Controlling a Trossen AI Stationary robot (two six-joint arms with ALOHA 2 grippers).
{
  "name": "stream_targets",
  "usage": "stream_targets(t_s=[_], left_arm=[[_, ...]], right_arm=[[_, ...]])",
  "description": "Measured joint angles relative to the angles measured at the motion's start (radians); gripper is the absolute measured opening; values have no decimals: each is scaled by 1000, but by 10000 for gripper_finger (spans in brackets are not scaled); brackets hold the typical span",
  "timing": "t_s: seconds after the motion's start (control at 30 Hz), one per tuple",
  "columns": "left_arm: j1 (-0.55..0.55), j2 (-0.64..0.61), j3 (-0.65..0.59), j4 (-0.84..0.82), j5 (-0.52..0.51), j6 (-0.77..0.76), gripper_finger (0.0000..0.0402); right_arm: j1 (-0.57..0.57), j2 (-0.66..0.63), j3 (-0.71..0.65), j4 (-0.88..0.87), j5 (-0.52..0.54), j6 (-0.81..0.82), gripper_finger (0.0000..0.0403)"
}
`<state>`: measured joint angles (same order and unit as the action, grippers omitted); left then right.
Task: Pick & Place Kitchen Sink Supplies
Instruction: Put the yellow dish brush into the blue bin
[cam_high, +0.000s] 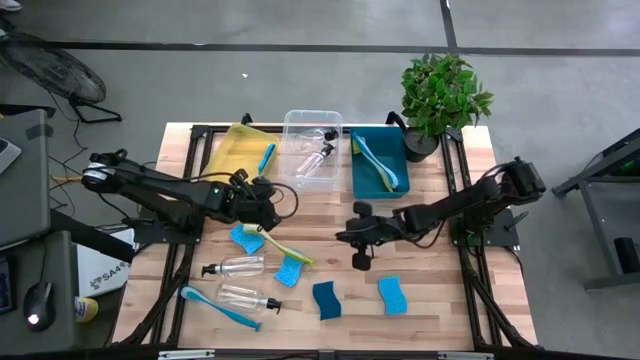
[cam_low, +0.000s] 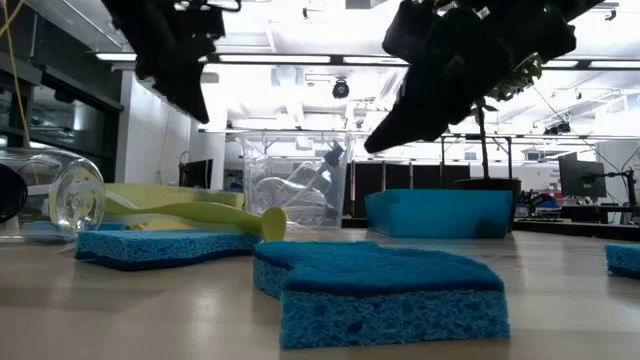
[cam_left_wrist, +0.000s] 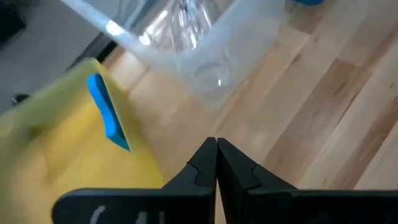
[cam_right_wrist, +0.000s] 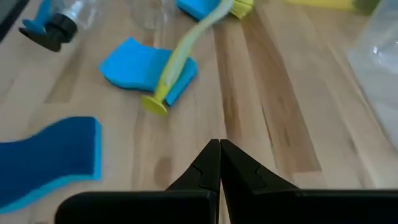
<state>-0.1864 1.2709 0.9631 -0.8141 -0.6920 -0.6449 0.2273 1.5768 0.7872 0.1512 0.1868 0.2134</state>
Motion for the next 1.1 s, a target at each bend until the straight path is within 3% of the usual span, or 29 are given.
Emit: stream_targets(t_s=[0.27,0.43,0.63,0.87,1.1], left_arm=[[0,0,-96,107,71,-41,1],[0,0,-123,143,80,-46,1],[0,0,-124,141,76,-64,6],[0,-73,-124,115,48,-64,85],[1,-186,-124,20,-1,-64,162]], right_arm=[[11,52,0,113,-19,-9,31],[9,109,30,170,-69,-12,103],[9,224,162,162,-92,-45,187],[2,384,380,2,-62,-29,212],[-12,461,486,-46,-47,-10,213]])
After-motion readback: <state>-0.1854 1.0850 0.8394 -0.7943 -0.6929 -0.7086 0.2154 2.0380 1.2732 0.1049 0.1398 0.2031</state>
